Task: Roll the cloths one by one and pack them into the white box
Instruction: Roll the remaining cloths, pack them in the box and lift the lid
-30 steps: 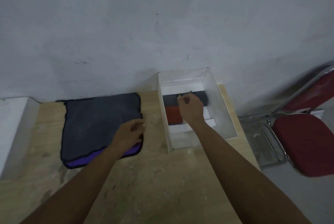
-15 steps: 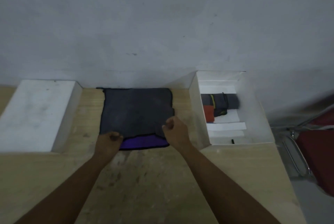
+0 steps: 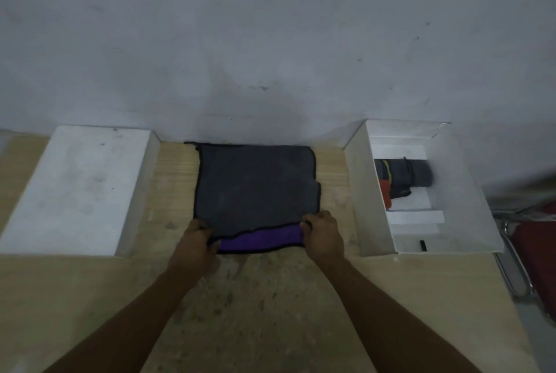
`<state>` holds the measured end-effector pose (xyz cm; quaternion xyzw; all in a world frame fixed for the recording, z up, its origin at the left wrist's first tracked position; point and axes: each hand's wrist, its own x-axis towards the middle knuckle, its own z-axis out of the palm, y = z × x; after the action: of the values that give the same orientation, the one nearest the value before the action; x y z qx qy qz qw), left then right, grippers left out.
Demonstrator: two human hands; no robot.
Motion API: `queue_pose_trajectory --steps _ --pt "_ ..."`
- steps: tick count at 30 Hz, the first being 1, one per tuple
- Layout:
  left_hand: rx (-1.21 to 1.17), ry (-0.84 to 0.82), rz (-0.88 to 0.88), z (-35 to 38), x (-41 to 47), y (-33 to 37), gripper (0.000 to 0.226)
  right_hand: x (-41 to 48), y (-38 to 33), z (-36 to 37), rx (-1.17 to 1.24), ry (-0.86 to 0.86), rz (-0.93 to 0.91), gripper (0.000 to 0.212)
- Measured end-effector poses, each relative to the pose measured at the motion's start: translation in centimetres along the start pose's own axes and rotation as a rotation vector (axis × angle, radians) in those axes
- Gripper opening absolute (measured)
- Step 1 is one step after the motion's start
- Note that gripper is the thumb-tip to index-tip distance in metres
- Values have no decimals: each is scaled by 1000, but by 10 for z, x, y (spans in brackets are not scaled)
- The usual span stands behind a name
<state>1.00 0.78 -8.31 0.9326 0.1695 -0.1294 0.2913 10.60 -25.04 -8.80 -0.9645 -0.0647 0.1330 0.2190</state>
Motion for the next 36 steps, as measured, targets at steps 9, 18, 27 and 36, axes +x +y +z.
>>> queue_pose_trajectory --steps 9,18,27,36 --pt "79 59 59 -26 7 -17 17 12 -10 -18 235 198 -166 16" --pt "-92 105 314 -57 -24 -20 16 -7 3 -62 184 109 -411 22" --pt "-266 7 196 -61 -106 -27 22 -99 19 -65 333 136 -475 6" --pt "-284 -276 22 -22 -166 -68 22 -191 56 -22 297 -263 -261 18"
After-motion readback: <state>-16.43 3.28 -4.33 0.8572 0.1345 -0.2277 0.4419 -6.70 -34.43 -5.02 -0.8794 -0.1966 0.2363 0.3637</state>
